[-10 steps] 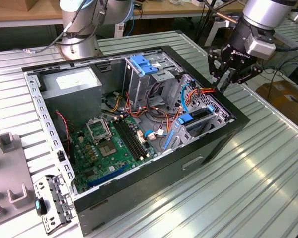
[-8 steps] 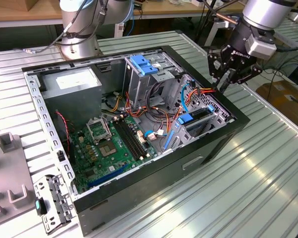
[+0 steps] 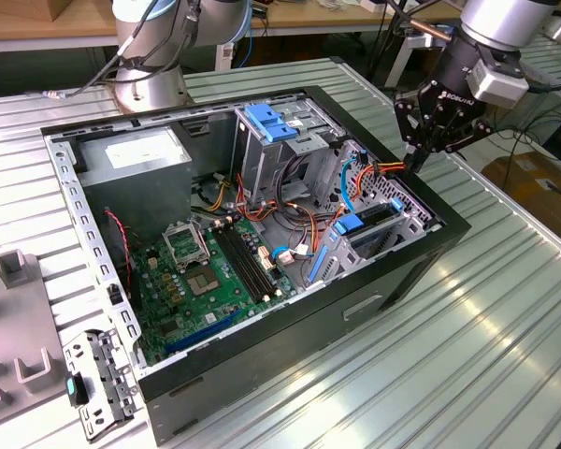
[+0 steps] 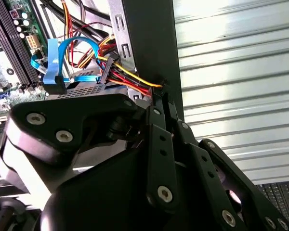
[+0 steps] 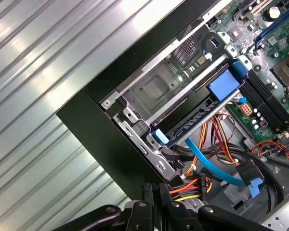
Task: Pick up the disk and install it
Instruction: 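Insert the first disk wire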
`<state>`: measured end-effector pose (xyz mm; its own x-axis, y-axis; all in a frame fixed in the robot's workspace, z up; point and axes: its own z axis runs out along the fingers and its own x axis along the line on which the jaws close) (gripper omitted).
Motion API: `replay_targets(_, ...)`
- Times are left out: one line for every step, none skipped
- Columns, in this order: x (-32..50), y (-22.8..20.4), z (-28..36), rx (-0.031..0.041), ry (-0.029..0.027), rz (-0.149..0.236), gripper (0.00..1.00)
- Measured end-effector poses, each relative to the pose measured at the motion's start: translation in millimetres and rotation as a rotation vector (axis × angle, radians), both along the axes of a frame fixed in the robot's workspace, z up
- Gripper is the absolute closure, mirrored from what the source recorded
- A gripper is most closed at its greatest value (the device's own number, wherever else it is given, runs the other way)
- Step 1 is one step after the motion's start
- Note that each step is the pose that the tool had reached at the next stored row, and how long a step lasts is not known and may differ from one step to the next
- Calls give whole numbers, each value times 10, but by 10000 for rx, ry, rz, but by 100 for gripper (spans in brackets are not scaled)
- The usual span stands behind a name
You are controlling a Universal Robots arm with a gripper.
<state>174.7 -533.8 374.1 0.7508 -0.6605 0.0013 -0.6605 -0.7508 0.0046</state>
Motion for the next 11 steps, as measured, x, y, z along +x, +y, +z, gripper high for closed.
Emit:
replay_targets(0,0,0,0,0,1,84)
replay_targets(0,0,0,0,0,2,84)
replay_targets(0,0,1,-1,-1,3,84)
replay_targets(0,0,2,-3,-1,3,84)
replay_targets(0,0,1,-3,-1,4,84)
replay_targets(0,0,2,-3,0,4,84)
replay_targets(0,0,1,-3,-1,5,84)
replay_targets(0,0,1,-3,-1,6,84)
replay_targets(0,0,1,-3,0,6,84)
replay_targets(-3,0,2,-3,-1,6,84)
replay_targets(-17,1,2,-4,-1,5,84)
